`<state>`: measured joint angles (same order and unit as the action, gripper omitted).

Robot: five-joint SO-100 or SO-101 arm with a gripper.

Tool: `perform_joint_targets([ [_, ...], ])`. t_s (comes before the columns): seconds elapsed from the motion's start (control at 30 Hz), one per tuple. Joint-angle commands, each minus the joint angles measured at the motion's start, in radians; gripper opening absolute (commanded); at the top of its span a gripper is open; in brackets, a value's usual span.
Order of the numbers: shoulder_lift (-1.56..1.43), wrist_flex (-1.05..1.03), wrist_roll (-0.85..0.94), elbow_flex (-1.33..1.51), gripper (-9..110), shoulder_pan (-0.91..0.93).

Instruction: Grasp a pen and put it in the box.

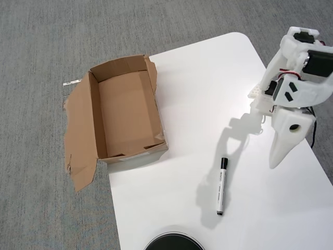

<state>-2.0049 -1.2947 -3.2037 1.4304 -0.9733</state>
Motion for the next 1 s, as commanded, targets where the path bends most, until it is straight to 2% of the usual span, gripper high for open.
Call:
perform_joint_targets([
  [0.0, 0.009, -0.005, -0.553, -0.021, 1, 0.004],
  [0.3, -0.002, -0.003, -0.570, -0.024, 1, 0.048],
  [0.47, -0.009, -0.003, -0.690, -0.022, 1, 0.119],
  [0.67, -0.040, -0.005, -0.884, -0.021, 1, 0.108],
  [0.97, -0.041, -0.092, -0.907, 0.013, 1, 0.125],
])
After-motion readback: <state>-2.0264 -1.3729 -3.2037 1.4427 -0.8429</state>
